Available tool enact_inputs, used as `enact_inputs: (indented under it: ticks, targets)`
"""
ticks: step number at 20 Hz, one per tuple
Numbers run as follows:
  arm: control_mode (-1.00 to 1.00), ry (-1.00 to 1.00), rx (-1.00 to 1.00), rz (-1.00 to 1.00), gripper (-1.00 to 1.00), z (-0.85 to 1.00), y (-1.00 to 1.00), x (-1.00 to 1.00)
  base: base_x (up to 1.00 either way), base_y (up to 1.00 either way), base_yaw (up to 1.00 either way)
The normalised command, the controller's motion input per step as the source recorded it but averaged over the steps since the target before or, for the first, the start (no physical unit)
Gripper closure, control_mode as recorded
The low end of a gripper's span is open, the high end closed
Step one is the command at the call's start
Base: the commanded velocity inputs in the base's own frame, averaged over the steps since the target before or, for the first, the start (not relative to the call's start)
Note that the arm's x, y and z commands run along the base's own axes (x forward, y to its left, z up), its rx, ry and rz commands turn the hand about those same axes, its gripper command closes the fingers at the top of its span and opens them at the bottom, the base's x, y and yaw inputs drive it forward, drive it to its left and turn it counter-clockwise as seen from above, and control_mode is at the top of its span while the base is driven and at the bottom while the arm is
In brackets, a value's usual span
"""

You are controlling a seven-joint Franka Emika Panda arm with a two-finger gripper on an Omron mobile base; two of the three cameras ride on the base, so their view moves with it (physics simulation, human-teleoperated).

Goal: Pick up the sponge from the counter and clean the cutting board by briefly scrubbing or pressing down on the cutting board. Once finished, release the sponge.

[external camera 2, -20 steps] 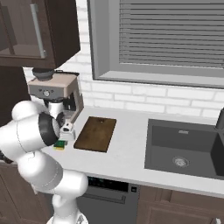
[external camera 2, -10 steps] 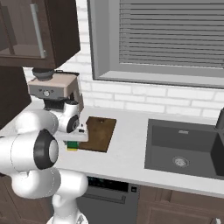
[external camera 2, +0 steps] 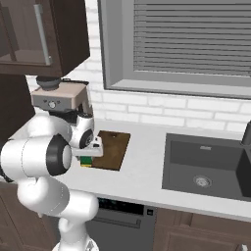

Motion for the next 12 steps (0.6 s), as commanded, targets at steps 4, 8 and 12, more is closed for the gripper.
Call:
enact_inputs:
  ticks: [4, 8, 12]
  targets:
    - [-1.0, -0.06, 0.01, 0.0, 1.0, -0.06, -0.09, 0.18, 0.0, 0.0, 0.0]
    - [-1.0, -0.02, 0.0, 0.0, 1.0, -0.18, -0.18, 0.13, 0.0, 0.0, 0.0]
    - [-1.0, 0.0, 0.0, 0.0, 1.0, -0.25, -0.18, 0.19, 0.0, 0.0, 0.0]
